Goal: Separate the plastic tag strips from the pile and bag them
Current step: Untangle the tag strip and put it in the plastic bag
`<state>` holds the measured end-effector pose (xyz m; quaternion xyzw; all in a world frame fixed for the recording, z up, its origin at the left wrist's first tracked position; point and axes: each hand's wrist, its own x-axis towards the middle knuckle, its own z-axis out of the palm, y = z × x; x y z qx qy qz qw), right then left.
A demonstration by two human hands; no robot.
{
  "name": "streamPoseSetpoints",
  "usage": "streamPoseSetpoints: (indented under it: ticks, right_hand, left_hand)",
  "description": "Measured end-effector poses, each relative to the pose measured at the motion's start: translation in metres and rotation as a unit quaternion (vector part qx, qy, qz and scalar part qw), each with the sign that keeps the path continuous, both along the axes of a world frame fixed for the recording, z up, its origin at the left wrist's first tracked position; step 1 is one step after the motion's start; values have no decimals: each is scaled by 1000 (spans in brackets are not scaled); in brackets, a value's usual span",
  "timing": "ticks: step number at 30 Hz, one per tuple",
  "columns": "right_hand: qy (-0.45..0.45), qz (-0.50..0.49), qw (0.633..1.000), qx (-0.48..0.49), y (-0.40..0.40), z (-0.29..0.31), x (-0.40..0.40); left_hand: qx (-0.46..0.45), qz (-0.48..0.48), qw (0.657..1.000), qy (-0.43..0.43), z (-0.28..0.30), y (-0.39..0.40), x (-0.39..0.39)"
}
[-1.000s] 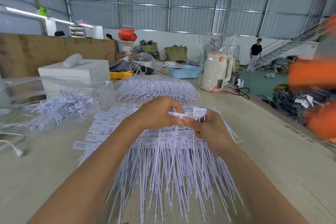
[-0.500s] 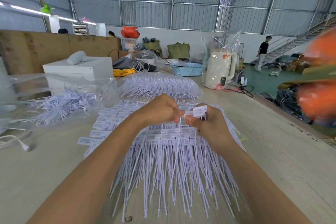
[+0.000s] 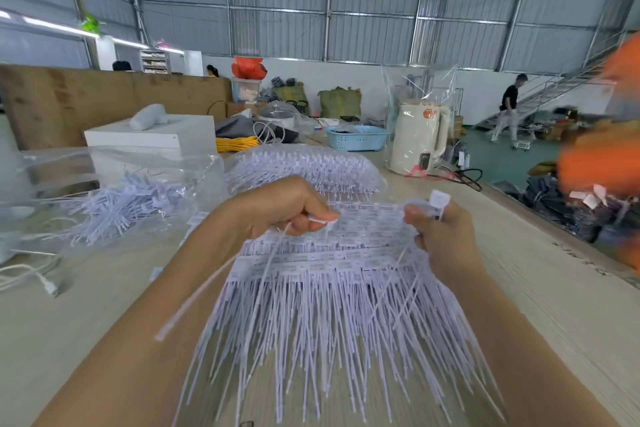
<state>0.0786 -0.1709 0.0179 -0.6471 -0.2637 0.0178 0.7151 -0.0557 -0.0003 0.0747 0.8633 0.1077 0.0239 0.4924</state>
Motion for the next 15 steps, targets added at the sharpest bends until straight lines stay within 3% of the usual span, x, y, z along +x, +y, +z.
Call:
streamPoseSetpoints:
  ticks: [4, 7, 11, 13, 15]
  right_hand:
    - [-9, 92, 994, 59, 0, 17, -9]
    - [-34, 101, 990, 94, -4, 30, -15]
    - [49, 159, 976, 138, -6, 32, -19]
    - [78, 179, 975, 108, 2, 26, -23]
    - [89, 186, 973, 99, 11, 20, -27]
  left_hand:
    - [196, 28, 980, 0, -22, -2, 11]
    - [277, 29, 960, 38, -42, 1, 23]
    - [419, 59, 903, 74, -48, 3, 31]
    - [411, 72, 909, 12, -44, -4, 33]
    - [267, 63, 959, -70, -35, -14, 30]
